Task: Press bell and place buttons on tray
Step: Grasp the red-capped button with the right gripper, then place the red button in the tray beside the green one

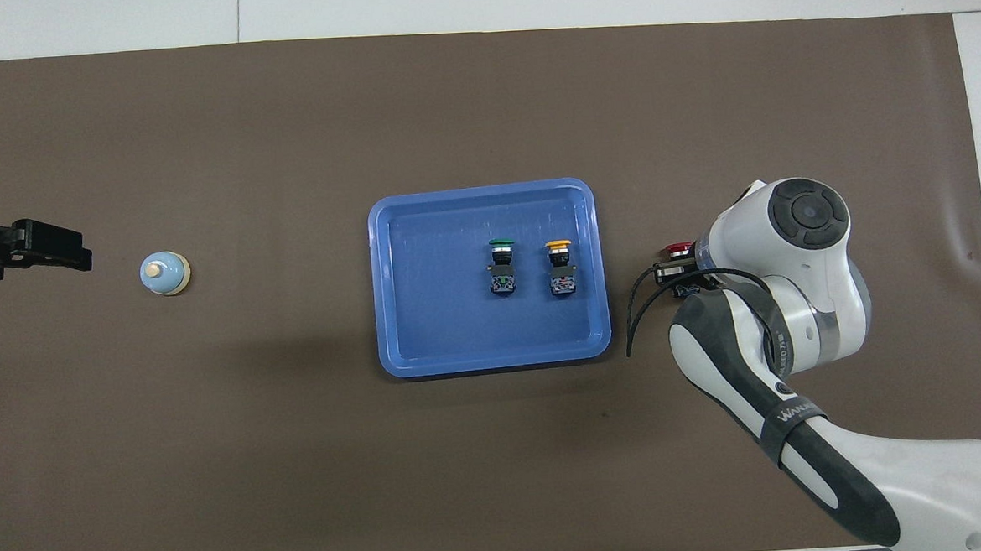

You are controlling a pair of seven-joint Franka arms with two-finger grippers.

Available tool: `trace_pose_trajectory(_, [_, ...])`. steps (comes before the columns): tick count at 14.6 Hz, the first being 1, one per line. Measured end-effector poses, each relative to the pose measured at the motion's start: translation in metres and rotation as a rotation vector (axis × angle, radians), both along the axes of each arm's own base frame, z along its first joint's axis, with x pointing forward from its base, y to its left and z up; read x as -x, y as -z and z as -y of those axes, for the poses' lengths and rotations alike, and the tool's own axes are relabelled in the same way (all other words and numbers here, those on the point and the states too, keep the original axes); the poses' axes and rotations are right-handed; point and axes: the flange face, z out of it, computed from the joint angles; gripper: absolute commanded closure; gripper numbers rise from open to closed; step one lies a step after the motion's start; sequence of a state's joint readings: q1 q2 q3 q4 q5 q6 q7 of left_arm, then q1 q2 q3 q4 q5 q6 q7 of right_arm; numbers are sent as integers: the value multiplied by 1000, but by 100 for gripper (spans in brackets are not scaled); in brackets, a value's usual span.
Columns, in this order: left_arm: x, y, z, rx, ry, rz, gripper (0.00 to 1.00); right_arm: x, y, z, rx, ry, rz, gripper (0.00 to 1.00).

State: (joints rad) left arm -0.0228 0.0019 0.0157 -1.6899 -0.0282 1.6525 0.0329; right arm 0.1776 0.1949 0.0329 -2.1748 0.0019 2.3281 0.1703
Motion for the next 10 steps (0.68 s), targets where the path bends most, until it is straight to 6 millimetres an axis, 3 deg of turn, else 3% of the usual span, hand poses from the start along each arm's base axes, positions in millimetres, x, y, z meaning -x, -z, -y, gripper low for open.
trace_pose_trajectory(2, [0,0,0,0,0,0,0,-10,-16,-6,-4,-6,15,100])
trace_pose_trajectory(4, [0,0,0,0,0,0,0,-23,-50,-33,-10,-37,15,100])
trace_pose_trajectory(7, [0,0,0,0,0,0,0,-24,-94,-112,-21,-40,37,100])
trace_pose_trajectory(10, [0,0,0,0,0,0,0,-11,-109,-193,-28,-47,42,100])
